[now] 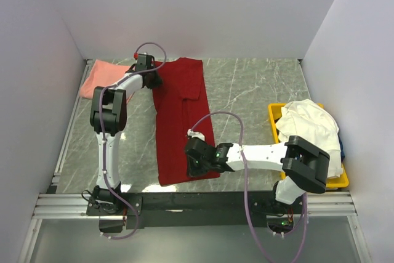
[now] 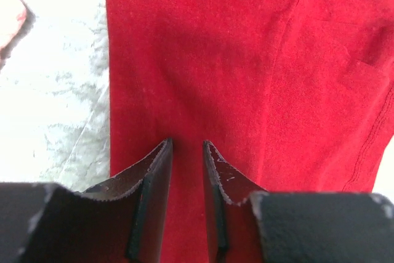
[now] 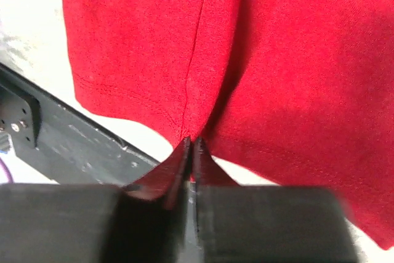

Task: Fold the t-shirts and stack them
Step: Fold the tshirt

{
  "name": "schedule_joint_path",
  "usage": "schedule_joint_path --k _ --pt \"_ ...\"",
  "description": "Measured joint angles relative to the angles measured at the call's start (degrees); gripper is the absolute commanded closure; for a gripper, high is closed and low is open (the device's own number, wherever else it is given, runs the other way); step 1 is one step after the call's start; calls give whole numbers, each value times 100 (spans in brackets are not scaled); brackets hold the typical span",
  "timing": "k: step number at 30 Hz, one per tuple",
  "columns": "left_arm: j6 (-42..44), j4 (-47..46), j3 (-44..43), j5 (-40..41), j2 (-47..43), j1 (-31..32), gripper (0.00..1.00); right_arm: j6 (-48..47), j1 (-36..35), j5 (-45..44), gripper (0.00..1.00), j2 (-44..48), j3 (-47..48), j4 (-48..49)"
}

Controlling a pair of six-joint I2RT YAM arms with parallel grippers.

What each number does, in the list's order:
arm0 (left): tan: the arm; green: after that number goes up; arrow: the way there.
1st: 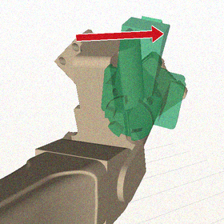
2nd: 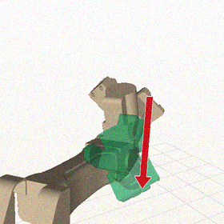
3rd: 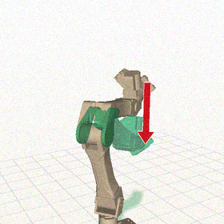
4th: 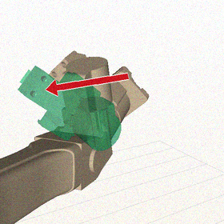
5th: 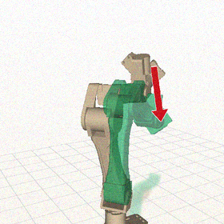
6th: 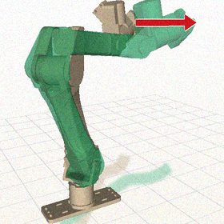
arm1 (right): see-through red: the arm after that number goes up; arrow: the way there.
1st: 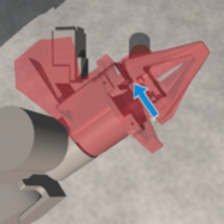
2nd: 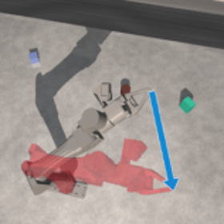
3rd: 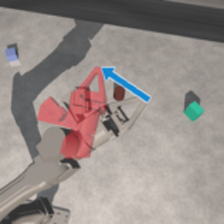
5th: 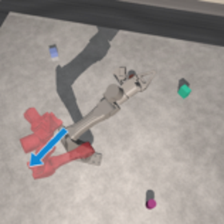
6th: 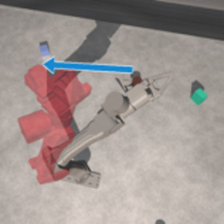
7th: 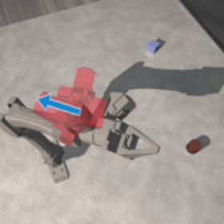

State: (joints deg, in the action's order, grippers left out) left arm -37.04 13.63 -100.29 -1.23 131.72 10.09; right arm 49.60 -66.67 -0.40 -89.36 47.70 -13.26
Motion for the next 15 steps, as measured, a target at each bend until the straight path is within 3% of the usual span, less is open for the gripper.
schedule_joint_path --k 15 --pt "343 468 -669 -55 315 -114 66 240 -240 -144 100 662 -393 -33"
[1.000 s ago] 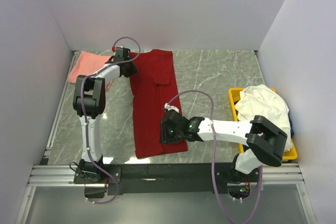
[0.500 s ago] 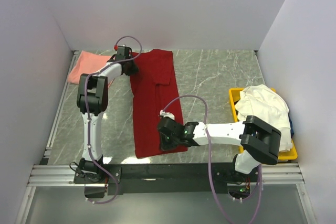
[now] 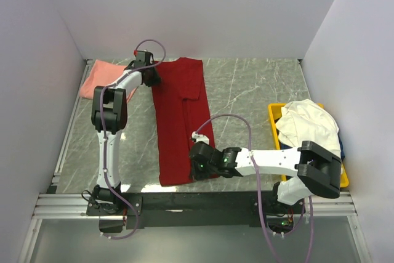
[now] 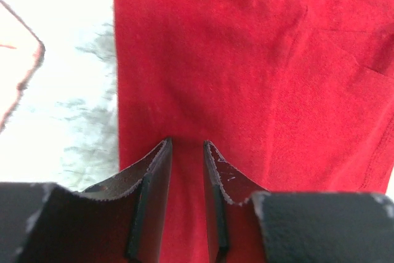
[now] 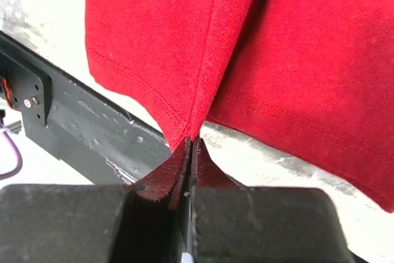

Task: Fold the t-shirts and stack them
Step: Fold the tshirt

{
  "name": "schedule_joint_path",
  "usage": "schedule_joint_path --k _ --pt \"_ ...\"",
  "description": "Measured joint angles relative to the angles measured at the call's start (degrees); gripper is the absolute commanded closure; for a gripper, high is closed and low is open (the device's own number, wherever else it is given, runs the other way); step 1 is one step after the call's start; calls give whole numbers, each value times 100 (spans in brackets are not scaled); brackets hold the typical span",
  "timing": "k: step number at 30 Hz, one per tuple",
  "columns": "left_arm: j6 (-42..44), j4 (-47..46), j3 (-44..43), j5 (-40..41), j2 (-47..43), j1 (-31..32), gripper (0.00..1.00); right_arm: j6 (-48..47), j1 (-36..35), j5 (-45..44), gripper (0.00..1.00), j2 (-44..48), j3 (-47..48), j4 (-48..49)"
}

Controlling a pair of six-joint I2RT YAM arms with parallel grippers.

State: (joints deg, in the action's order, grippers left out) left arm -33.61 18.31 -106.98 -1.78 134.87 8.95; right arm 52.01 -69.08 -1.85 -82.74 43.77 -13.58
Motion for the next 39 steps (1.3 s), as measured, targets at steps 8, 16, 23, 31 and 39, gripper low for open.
schedule_joint_path --k 8,16,23,31,39 --pt "210 118 -90 -2 22 -105 63 98 -66 -9 100 -142 -79 101" --pt "431 173 -407 -400 168 -111 45 127 -81 -83 52 -197 -92 -37" --pt "435 70 -555 -1099 66 -116 34 107 87 -332 50 487 -129 -496" --pt "-396 -498 949 -1469 -2004 -68 50 -66 1346 -245 51 2105 -1003 -553" --pt "-1427 -573 4452 63 -5305 975 57 -299 2083 326 53 2820 -2055 -704"
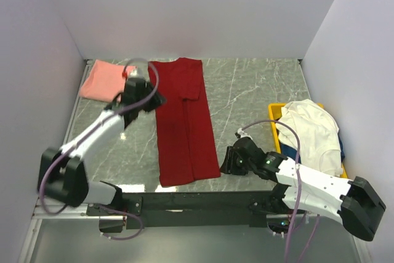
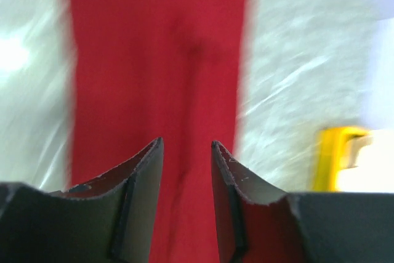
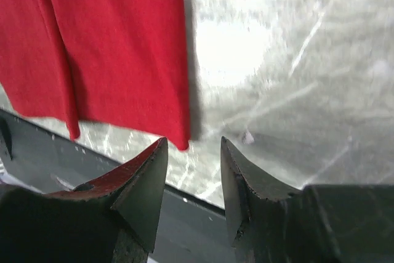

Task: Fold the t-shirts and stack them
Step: Fold the tshirt

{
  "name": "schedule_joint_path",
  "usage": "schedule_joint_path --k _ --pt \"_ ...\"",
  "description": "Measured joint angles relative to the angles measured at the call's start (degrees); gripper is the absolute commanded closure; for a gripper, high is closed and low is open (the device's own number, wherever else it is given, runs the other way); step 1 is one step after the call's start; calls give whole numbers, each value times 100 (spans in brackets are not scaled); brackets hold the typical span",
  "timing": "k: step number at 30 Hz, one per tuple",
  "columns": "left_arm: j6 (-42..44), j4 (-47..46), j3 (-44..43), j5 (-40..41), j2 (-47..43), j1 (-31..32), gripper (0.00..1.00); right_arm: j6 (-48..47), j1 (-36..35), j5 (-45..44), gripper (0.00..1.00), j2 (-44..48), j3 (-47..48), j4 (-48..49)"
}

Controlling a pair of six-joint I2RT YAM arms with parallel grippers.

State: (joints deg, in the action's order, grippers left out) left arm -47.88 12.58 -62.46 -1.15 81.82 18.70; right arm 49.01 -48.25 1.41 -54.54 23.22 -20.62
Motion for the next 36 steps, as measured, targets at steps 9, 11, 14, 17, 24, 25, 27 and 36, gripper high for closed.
schedule_joint_path --k 9,11,14,17,24,25,27,36 --pt "-1220 925 3080 1331 -2802 1088 56 17 109 431 54 125 -424 369" --pt "-1554 1095 3394 1510 -3180 1357 56 28 118 494 55 -46 -433 535" --pt "-2017 1325 3681 1683 -3458 1700 56 59 125 577 57 -247 -442 756" --pt "-2494 1563 3917 1845 -3617 2070 55 85 127 645 60 -398 -444 970" --pt "-3193 2044 4002 1899 -3781 2798 55 103 127 721 65 -442 -483 1080" --pt "-3237 2090 4002 1895 -3794 2868 55 103 127 730 66 -444 -483 1080" --pt "-3305 2208 4004 1836 -3797 3003 55 101 127 756 66 -448 -483 1084" --pt "-3556 2481 4138 1574 -3595 3523 56 83 127 863 68 -479 -483 1095"
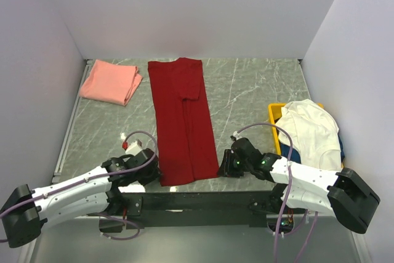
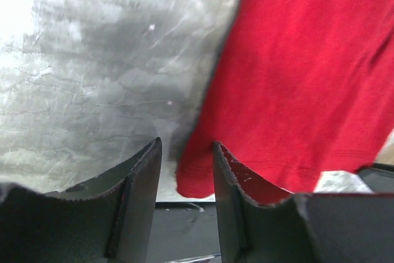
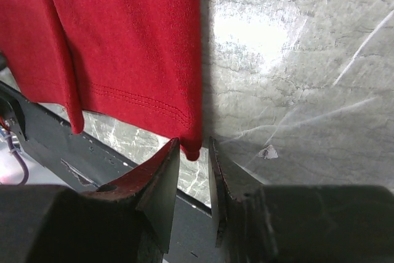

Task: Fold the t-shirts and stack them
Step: Fold the tshirt

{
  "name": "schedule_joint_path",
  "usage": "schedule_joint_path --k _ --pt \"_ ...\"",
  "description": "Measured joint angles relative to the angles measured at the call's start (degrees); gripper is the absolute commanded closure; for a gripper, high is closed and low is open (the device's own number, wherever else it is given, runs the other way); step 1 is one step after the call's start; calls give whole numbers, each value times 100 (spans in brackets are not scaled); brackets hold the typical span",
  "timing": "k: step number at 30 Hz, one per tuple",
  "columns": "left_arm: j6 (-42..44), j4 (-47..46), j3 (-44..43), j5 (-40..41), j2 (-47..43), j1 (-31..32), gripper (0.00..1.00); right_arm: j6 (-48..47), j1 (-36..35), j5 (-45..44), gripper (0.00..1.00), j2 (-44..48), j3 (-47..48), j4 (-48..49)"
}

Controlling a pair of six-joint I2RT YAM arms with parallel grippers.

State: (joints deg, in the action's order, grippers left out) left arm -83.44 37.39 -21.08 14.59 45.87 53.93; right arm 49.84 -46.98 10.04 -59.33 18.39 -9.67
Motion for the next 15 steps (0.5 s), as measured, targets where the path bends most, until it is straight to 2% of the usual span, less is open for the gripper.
schedule_joint_path --k 8,11,15 --pt "-289 -424 125 -142 243 476 59 0 0 20 71 0 2 9" --pt "-398 -496 118 -136 341 693 65 0 0 28 74 0 7 9" --pt "-474 -468 92 -142 420 844 85 -9 0 59 80 4 37 -20"
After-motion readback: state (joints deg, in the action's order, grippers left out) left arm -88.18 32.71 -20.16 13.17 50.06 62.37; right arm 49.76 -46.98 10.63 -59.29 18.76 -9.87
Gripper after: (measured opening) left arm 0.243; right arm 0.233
